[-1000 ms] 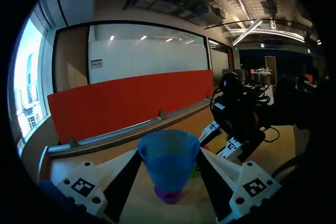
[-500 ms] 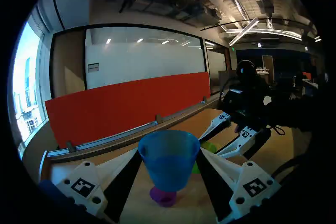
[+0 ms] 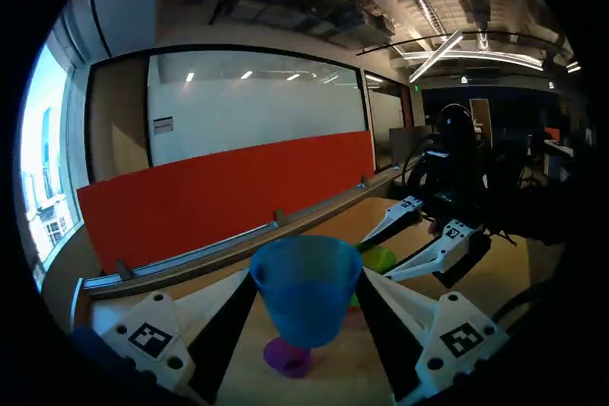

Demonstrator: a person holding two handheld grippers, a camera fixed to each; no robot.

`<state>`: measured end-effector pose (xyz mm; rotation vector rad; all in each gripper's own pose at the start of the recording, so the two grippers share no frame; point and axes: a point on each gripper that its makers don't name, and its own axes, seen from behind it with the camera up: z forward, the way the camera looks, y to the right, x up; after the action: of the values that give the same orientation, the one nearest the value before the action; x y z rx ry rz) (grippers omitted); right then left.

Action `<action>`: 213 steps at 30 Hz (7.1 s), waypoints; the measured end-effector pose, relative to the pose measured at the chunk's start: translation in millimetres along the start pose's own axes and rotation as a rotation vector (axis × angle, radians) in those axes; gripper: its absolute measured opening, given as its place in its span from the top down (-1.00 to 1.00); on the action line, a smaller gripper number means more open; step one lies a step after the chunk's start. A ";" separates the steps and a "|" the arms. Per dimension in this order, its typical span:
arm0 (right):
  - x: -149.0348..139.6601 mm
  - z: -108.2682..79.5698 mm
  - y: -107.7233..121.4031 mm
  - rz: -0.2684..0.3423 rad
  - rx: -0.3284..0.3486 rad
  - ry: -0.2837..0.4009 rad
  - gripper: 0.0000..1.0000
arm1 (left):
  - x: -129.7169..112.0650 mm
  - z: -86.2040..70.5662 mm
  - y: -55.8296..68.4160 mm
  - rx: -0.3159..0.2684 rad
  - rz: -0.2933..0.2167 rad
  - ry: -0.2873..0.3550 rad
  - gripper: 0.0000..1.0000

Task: Pour water

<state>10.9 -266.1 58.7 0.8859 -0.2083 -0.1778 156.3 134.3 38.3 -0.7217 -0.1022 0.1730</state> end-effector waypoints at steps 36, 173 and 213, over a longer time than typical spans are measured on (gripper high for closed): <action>20.1 -9.9 -24.8 -0.022 0.059 0.120 -0.86 | 15.1 14.8 12.3 -0.055 0.121 0.036 -0.72; 8.7 -9.3 -72.9 -0.084 0.172 0.098 -0.84 | 90.6 23.6 43.1 0.098 1.062 0.096 -0.72; 8.7 -11.2 -74.1 -0.092 0.167 0.105 -0.84 | 101.9 22.8 43.3 0.125 1.164 0.102 -0.72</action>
<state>17.1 -305.8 -5.1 1.0692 -0.0854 -0.2012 247.5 200.6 29.9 -0.5897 0.4410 1.2388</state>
